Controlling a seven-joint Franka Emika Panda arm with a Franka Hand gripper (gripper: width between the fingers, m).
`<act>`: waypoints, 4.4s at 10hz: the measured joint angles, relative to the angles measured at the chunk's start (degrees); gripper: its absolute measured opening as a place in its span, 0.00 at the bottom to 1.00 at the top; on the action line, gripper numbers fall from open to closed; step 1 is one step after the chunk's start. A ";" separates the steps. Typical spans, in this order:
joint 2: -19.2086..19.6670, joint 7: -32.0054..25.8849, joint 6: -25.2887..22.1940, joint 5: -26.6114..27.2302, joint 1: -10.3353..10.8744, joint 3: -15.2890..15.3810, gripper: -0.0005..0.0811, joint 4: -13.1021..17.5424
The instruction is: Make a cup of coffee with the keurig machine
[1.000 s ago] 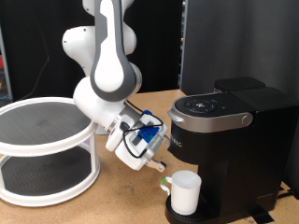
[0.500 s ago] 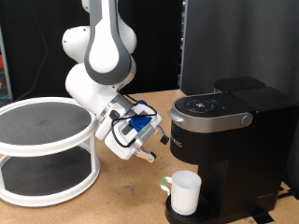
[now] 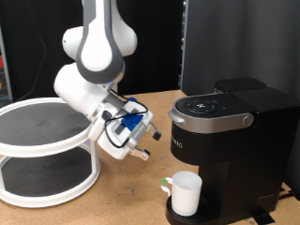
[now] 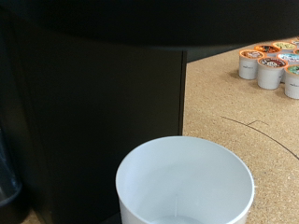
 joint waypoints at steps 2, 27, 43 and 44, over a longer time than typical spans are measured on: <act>-3.22 3.87 -4.35 -4.55 -2.05 -2.32 1.00 -0.92; -21.69 37.03 2.55 -17.30 -1.10 11.30 1.00 9.01; -21.80 70.34 2.87 -62.39 -3.49 19.95 1.00 12.02; -21.85 70.79 0.73 -67.33 -3.81 20.99 1.00 13.23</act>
